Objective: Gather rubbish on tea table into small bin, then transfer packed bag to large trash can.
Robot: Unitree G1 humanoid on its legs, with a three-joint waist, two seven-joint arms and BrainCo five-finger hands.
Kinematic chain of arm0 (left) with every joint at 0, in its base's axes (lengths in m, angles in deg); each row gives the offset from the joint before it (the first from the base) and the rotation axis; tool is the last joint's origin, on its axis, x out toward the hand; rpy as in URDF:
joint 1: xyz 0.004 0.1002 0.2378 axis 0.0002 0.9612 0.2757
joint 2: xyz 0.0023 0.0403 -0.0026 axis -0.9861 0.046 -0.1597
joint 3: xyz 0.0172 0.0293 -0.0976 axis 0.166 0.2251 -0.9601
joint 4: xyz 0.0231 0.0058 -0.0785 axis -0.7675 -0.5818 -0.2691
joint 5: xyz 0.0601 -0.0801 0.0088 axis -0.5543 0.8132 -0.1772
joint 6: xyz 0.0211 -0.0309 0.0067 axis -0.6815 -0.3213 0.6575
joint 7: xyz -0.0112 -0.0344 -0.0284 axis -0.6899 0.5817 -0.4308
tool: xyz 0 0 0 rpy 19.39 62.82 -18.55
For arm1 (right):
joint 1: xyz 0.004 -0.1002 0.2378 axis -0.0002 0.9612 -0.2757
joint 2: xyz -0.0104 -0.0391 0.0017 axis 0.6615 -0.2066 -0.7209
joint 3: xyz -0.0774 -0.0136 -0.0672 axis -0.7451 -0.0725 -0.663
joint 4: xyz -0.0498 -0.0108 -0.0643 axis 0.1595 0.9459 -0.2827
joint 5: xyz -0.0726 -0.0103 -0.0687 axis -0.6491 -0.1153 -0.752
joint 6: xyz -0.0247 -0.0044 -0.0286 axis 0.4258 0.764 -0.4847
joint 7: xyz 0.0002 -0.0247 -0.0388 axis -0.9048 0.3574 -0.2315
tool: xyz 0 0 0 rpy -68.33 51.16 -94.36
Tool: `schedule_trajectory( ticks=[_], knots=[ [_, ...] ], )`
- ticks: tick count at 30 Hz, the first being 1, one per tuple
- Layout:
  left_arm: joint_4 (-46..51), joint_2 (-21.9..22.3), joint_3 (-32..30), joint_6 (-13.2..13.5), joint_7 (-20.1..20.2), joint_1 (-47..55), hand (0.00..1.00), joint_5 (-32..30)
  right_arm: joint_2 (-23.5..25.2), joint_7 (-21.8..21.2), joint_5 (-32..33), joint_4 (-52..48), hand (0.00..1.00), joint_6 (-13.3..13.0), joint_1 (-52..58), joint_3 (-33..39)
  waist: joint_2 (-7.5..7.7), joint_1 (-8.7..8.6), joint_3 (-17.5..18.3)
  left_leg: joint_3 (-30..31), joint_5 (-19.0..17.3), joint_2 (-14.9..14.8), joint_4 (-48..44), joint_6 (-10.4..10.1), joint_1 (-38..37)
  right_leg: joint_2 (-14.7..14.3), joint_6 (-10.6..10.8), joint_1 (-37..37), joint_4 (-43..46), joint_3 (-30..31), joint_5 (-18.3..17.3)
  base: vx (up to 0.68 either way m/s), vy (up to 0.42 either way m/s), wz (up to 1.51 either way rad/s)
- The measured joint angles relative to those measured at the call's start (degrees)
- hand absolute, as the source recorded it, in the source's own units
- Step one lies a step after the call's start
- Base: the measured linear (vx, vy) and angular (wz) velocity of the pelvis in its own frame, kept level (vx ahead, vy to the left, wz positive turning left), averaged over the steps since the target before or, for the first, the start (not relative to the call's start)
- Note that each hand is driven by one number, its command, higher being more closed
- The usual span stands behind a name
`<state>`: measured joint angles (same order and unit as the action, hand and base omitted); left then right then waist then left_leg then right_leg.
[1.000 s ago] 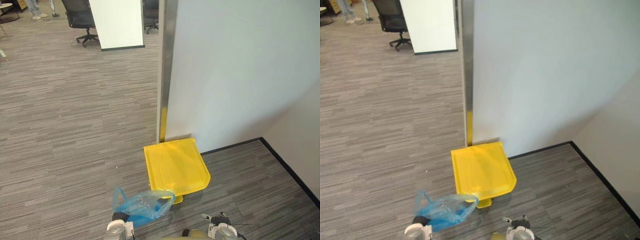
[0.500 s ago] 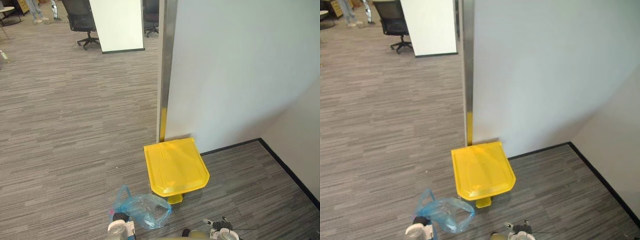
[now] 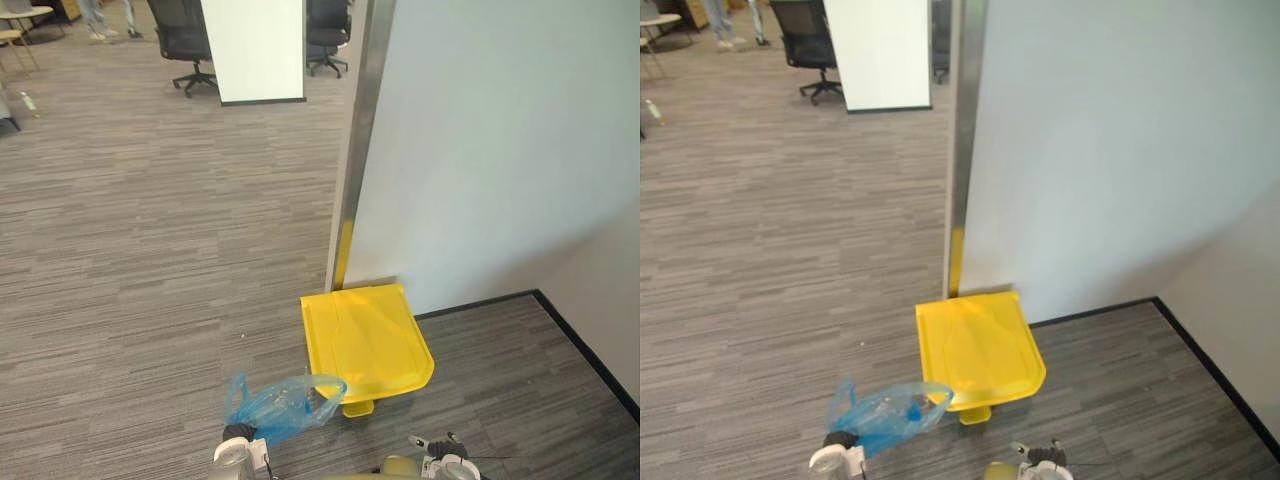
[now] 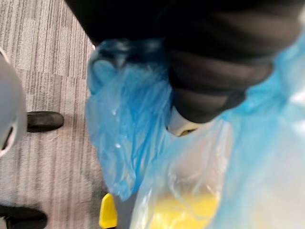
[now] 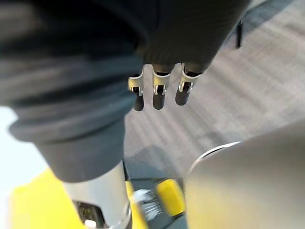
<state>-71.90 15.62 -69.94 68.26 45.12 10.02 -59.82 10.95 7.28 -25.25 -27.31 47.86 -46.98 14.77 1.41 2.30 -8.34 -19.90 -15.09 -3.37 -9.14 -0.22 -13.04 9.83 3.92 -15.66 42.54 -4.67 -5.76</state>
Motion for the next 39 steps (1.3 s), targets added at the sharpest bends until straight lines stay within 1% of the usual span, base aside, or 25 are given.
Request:
schedule_trajectory(
  ticks=[2, 3, 4, 5, 6, 7, 8, 10, 12, 15, 17, 19, 20, 22, 25, 30, 31, 32, 33, 34, 35, 36, 37, 38, 39],
  knots=[
    [-1.2, -1.7, -1.1, -0.3, -0.1, 0.2, 1.00, 0.0, 0.5, 0.2, 0.3, 0.0, 0.00, 0.0, -1.4, 1.3, 0.30, 0.04, -0.8, -0.7, -1.4, -0.4, -2.3, 0.0, 0.1, -2.0, 0.2, -4.9, -5.0, -0.2, 1.2, 0.12, -0.054, -0.18],
    [-1.6, -2.2, -1.9, -0.7, -0.5, 0.3, 1.00, 0.0, 0.7, 0.4, 1.1, -0.1, 0.00, 0.1, -2.2, 2.9, 0.41, -0.06, -1.8, -1.1, -2.7, -1.1, -4.1, -0.5, 0.2, -2.7, 0.0, -6.2, -7.3, -0.9, 4.1, 0.27, -0.117, -0.13],
    [-1.7, -2.2, -2.3, -1.0, -0.9, 0.4, 1.00, 0.0, 0.6, 0.6, 1.1, -0.1, 0.00, 0.5, -2.2, 4.7, 0.20, 0.33, -1.8, -1.2, -3.8, -1.6, -5.2, -1.0, 0.3, -3.1, 1.2, -5.1, -8.9, -1.0, 5.2, 0.30, -0.114, -0.13],
    [-1.5, -2.5, -2.3, -1.2, -0.9, 0.3, 1.00, 0.0, 0.7, 1.1, 1.1, -0.1, 0.00, 0.8, -2.4, 6.1, 0.50, 1.07, -2.1, -1.3, -5.2, -1.8, -7.2, -2.3, 1.1, -3.3, 2.2, -3.2, -13.0, -1.0, 6.1, 0.36, -0.132, -0.13],
    [-1.2, -3.0, -2.7, -1.1, -0.8, 0.1, 1.00, 0.0, 0.9, 1.5, 1.1, 0.0, 0.00, 1.0, -2.8, 6.7, 1.53, 1.29, -2.8, -1.4, -5.9, -1.8, -9.2, -3.5, 1.6, -2.4, 1.5, -0.6, -15.4, -0.9, 6.1, 0.32, -0.158, -0.01],
    [-1.2, -2.2, -4.0, -1.2, -0.9, -0.9, 1.00, -0.1, 0.3, 2.0, 1.2, 0.2, 0.00, 1.0, -4.1, 8.2, 0.27, 1.00, -5.2, -0.5, -7.2, -2.8, -12.2, -4.6, 1.6, -2.8, -1.7, 0.3, -13.4, -1.2, 2.8, 0.28, -0.154, 0.20],
    [-0.9, -1.5, -3.9, -1.2, -0.8, -1.0, 1.00, -0.2, -0.6, 2.5, 1.3, 0.1, 0.00, 1.0, -4.1, 10.0, -1.01, 0.43, -5.8, 0.4, -7.2, -3.1, -13.2, -4.6, 1.8, -2.9, -1.8, -0.3, -10.8, -1.4, 2.4, 0.21, -0.109, 0.33],
    [0.3, -0.6, -3.8, -0.9, -0.8, -1.0, 1.00, -0.7, -1.5, 2.7, 2.3, 0.0, 0.00, 1.0, -2.7, 11.3, -1.85, 0.60, -5.6, 2.9, -7.1, -3.1, -14.2, -4.7, 1.8, -2.8, -2.5, 0.0, -8.6, -0.7, 0.1, 0.21, -0.063, 0.35],
    [0.4, -0.6, -3.6, -0.9, -0.8, -1.3, 1.00, -1.2, -1.5, 2.7, 3.5, -0.2, 0.00, 1.0, -2.8, 11.8, -1.83, 0.80, -5.6, 4.0, -7.1, -3.7, -15.3, -4.7, 2.1, -2.9, -2.8, 0.0, -7.7, -0.7, -0.7, 0.11, -0.072, 0.19],
    [0.3, -0.4, -3.3, -1.2, -0.7, -2.1, 1.00, -1.2, -1.2, 2.6, 3.5, 0.1, 0.00, 1.2, -2.7, 12.1, -1.49, 0.98, -5.6, 5.4, -7.5, -3.9, -17.1, -4.4, 3.2, -2.8, -2.4, 1.1, -9.2, -1.2, -1.5, -0.02, -0.041, 0.16],
    [0.6, -0.5, -3.3, -1.1, -0.7, -2.1, 1.00, -1.2, -0.8, 2.6, 3.4, 0.1, 0.00, 1.6, -2.9, 11.4, -1.17, 0.94, -5.2, 5.8, -8.6, -3.9, -17.6, -4.4, 4.3, -2.7, -2.1, 1.1, -10.5, -1.1, -2.9, -0.08, -0.016, 0.13],
    [0.8, -0.4, -3.3, -1.1, -0.7, -2.2, 1.00, -1.2, 0.2, 2.6, 3.4, 0.1, 0.00, 1.7, -2.8, 11.1, -0.88, 0.93, -4.8, 6.8, -10.7, -3.9, -17.7, -5.0, 5.5, -2.7, -1.9, -0.6, -9.5, -1.4, -3.1, -0.14, -0.014, 0.13],
    [0.9, -0.4, -3.3, -1.1, -0.7, -2.1, 1.00, -1.3, 0.6, 2.6, 3.4, 0.1, 0.00, 1.7, -2.7, 11.1, -0.63, 1.03, -4.6, 6.9, -10.8, -3.7, -18.0, -4.9, 5.9, -2.6, -2.0, -0.9, -9.4, -1.4, -3.1, -0.13, -0.018, 0.02],
    [1.0, -0.2, -3.2, -1.1, -0.7, -1.5, 1.00, -1.3, 0.9, 2.6, 3.3, 0.1, 0.00, 1.8, -2.3, 10.7, -0.27, 1.05, -3.4, 7.4, -10.8, -3.2, -18.1, -4.9, 6.1, -2.0, -1.8, -0.9, -9.5, -1.4, -2.7, -0.11, -0.011, 0.03],
    [1.0, 0.3, -1.7, -1.1, -0.7, -0.8, 1.00, -1.3, 1.0, 2.6, 3.3, 0.1, 0.00, 1.8, -1.3, 9.9, -0.56, 1.03, -1.0, 7.8, -10.8, -2.9, -18.0, -4.9, 6.0, -1.6, -1.5, -0.4, -10.1, -1.7, -2.4, -0.06, 0.019, 0.05],
    [1.0, 0.0, 1.6, -1.1, -0.8, -0.6, 1.00, -1.2, 0.8, 2.0, 3.1, -0.1, 0.00, 1.6, -0.3, 8.9, -0.51, 0.32, -0.4, 7.9, -10.2, -2.3, -17.2, -4.1, 5.9, -0.8, 0.1, -0.3, -9.8, -1.4, -0.6, -0.04, 0.014, 0.06],
    [1.0, 0.0, 1.7, -1.1, -0.8, -0.4, 1.00, -1.2, 0.7, 1.9, 3.1, -0.1, 0.00, 1.5, -0.2, 8.9, -0.58, -0.11, -0.3, 8.0, -9.2, -2.4, -16.1, -3.9, 5.8, -0.9, 0.6, -0.7, -10.0, -1.3, 1.9, -0.08, 0.040, 0.02],
    [0.9, 0.3, 1.7, -1.1, -0.8, -0.3, 1.00, -1.2, 0.6, 1.8, 2.7, -0.2, 0.00, 1.5, -0.4, 9.0, -1.25, -0.11, 0.1, 7.5, -7.4, -2.9, -13.5, -3.6, 5.7, -1.9, 1.0, -1.2, -11.7, -0.7, 5.2, -0.07, 0.035, 0.02],
    [0.8, 0.4, 1.7, -1.1, -0.8, -0.1, 1.00, -1.2, 0.6, 1.8, 2.4, -0.2, 0.00, 1.5, -0.5, 9.0, -1.70, -0.11, 0.3, 7.4, -6.5, -3.2, -12.3, -3.6, 5.8, -2.2, 1.0, -1.2, -12.5, -0.3, 6.3, -0.07, 0.027, 0.11],
    [0.7, 0.0, 1.6, -1.1, -0.9, 0.2, 1.00, -1.2, 0.8, 1.8, 1.5, -0.5, 0.00, 1.4, -0.6, 8.7, -1.23, -0.43, 0.5, 7.4, -3.8, -2.9, -8.6, -3.6, 5.2, -1.7, -0.5, -3.1, -5.4, 0.8, 4.8, -0.02, -0.024, 0.22],
    [0.5, -0.5, 1.6, -1.1, -0.9, 0.4, 1.00, -1.2, 0.7, 1.8, 1.0, 0.0, 0.00, 1.3, -0.3, 8.2, -0.79, -0.48, 0.7, 7.9, -2.5, -3.0, -6.8, -4.0, 4.7, -1.7, -1.1, -3.0, 0.0, 1.7, 3.0, -0.02, -0.045, 0.30],
    [0.4, -0.8, 1.7, -1.1, -0.9, 0.5, 1.00, -1.2, 0.7, 1.8, 0.9, 0.2, 0.00, 1.3, -0.1, 7.6, -0.41, -0.49, 1.0, 8.2, -2.2, -3.1, -6.5, -4.2, 4.7, -1.4, -1.2, -2.3, 1.8, 2.0, 1.7, 0.03, -0.104, 0.25],
    [0.4, -1.0, 1.6, -1.1, -0.9, 0.5, 1.00, -1.2, 0.8, 1.8, 0.9, 0.2, 0.00, 1.2, 0.4, 6.5, 0.30, -0.34, 1.4, 8.4, -1.8, -3.0, -6.0, -4.9, 4.8, -0.8, -0.7, -1.4, 1.2, 1.6, -0.2, 0.03, -0.119, 0.13],
    [0.2, -0.7, 0.8, -1.1, -0.9, 0.3, 1.00, -1.2, 0.8, 1.7, 0.9, 0.4, 0.00, 1.2, 0.8, 6.4, 0.54, -0.24, 1.6, 8.2, -1.0, -2.9, -5.2, -5.2, 4.2, -0.9, -0.8, -0.5, -0.9, 0.2, -0.5, 0.03, -0.101, -0.16],
    [-0.5, -0.1, -0.1, -1.1, -0.9, 0.4, 1.00, -1.2, 0.7, 1.7, 0.9, 0.6, 0.00, 1.0, 0.9, 6.0, -0.93, 0.29, 2.8, 6.9, 0.9, -3.6, -1.7, -5.2, 3.6, -2.6, -0.8, 1.4, -7.1, -1.3, -0.4, 0.02, -0.052, -0.31]
  ],
)
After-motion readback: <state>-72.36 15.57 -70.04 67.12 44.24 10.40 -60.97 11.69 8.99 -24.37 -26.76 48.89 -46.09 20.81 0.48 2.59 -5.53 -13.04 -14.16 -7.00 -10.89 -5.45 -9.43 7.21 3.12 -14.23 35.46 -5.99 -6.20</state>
